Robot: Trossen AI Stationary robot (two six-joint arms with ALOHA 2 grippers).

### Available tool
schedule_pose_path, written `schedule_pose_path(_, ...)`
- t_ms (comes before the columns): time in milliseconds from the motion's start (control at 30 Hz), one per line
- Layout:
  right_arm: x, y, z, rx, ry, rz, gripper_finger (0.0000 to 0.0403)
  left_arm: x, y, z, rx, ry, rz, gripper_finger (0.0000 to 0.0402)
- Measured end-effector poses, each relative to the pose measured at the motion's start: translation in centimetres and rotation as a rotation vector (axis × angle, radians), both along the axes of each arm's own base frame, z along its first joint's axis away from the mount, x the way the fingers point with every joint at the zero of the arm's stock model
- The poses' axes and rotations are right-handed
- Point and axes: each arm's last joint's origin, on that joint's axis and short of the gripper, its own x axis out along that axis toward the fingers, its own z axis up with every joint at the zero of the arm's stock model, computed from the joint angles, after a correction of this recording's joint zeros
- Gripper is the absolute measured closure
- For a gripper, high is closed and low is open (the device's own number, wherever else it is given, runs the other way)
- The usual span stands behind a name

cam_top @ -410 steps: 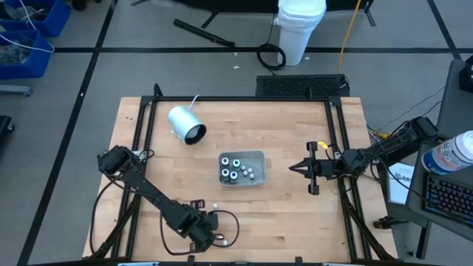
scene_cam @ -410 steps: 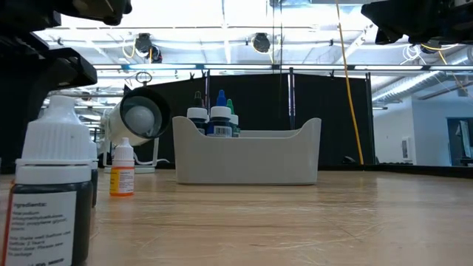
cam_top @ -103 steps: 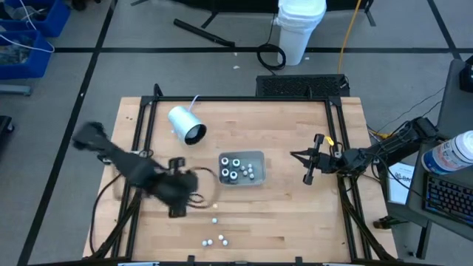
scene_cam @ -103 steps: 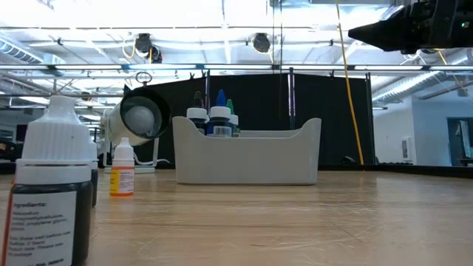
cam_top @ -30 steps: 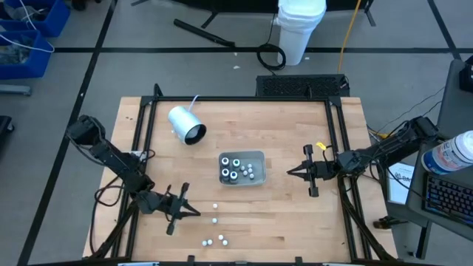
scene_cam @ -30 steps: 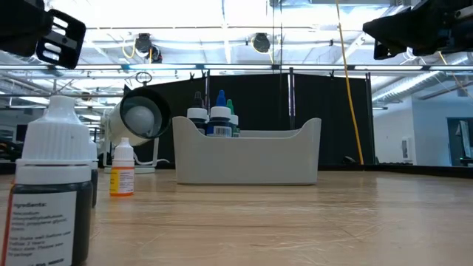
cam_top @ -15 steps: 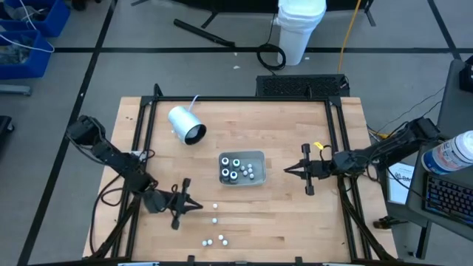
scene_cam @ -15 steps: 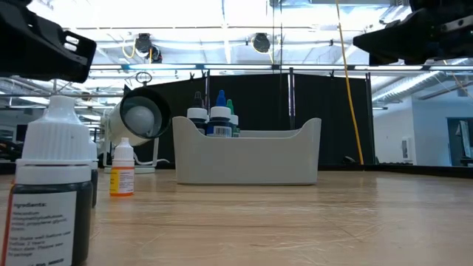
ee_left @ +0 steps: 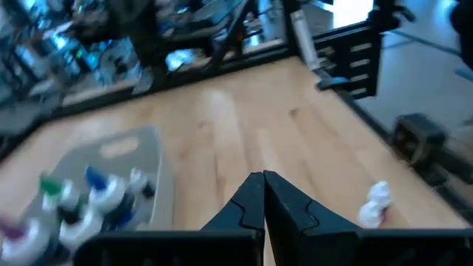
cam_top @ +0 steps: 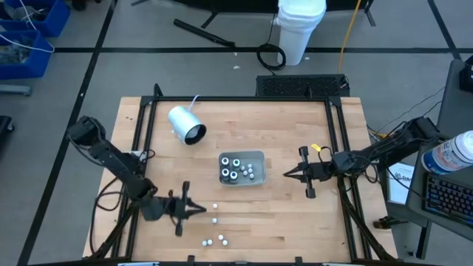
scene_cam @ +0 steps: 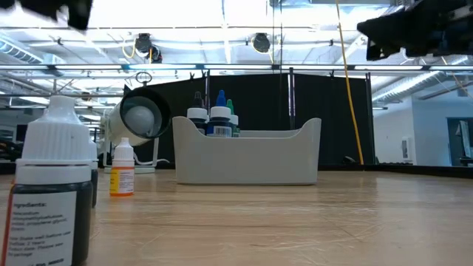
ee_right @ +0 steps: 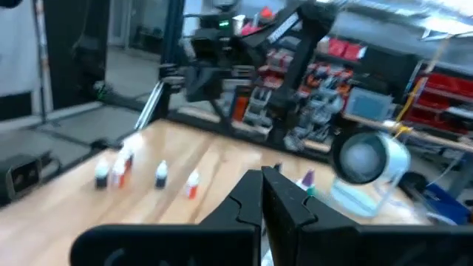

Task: Pick & Place food coloring
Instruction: Put the small orange food coloring bottle into the gray bin

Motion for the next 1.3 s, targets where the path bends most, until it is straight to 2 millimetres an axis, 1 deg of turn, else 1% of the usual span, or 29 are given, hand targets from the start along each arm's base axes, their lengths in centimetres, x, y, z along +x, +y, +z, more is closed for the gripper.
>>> schedule_pose_path(67, -0.4, -0.1, 0.5, 0.01, -0.024, -0.017, 0.0403, 0.4, -1.1, 1.5, 0.053, 0.02, -0.025, 0.0393)
schedule_pose_path(167, -1.3, -0.6, 0.6, -0.026, 0.001, -0.032, 0.0403, 0.4, -2.1, 3.6, 0.166, 0.098, -0.068, 0.0397)
schedule_pose_path(233, -2.1, -1.1, 0.9, -0.039, 0.002, -0.048, 0.0403, 0.8, -2.7, 5.6, 0.201, 0.092, -0.084, 0.0397)
schedule_pose_path(300, -2.9, -1.4, 1.6, -0.011, -0.049, 0.013, 0.0403, 1.1, -3.1, 7.4, 0.245, 0.064, -0.108, 0.0398)
schedule_pose_path(400, -4.1, -1.5, 2.6, 0.032, -0.133, 0.183, 0.0403, 1.4, -3.6, 9.6, 0.306, 0.034, -0.182, 0.0398)
schedule_pose_path(467, -4.6, -1.7, 2.6, 0.041, -0.134, 0.192, 0.0403, 1.4, -3.7, 10.3, 0.369, 0.035, -0.208, 0.0398)
schedule_pose_path(533, -4.7, -2.0, 2.3, 0.038, -0.105, 0.148, 0.0403, 1.2, -3.2, 11.0, 0.426, 0.037, -0.201, 0.0399)
schedule_pose_path(567, -4.8, -2.1, 2.2, 0.036, -0.091, 0.125, 0.0403, 1.1, -2.6, 11.4, 0.439, 0.032, -0.177, 0.0399)
schedule_pose_path(633, -4.8, -2.4, 1.9, 0.03, -0.063, 0.098, 0.0403, 1.4, -0.9, 12.5, 0.418, 0.009, -0.117, 0.0399)
schedule_pose_path(733, -4.7, -2.9, 1.6, 0.048, -0.022, 0.062, 0.0403, 1.6, 2.4, 13.1, 0.349, 0.016, -0.086, 0.0399)
schedule_pose_path(833, -4.7, -3.2, 1.3, 0.073, 0.006, 0.036, 0.0403, 1.3, 5.4, 12.6, 0.264, 0.013, -0.074, 0.0399)
schedule_pose_path(933, -4.6, -3.2, 0.7, 0.091, 0.007, 0.034, 0.0403, 0.4, 7.3, 10.9, 0.216, -0.001, -0.034, 0.04)
schedule_pose_path(1067, -4.5, -3.1, -1.0, 0.08, -0.021, 0.059, 0.0403, -1.5, 8.1, 7.1, 0.18, -0.061, -0.037, 0.04)
schedule_pose_path(1200, -4.7, -3.2, -0.1, 0.097, -0.132, 0.053, 0.0403, -3.2, 8.8, 3.4, 0.155, -0.207, 0.009, 0.04)
schedule_pose_path(1300, -4.7, -3.2, -0.1, 0.112, -0.135, 0.056, 0.0403, -4.0, 9.5, 1.7, 0.135, -0.324, 0.036, 0.04)
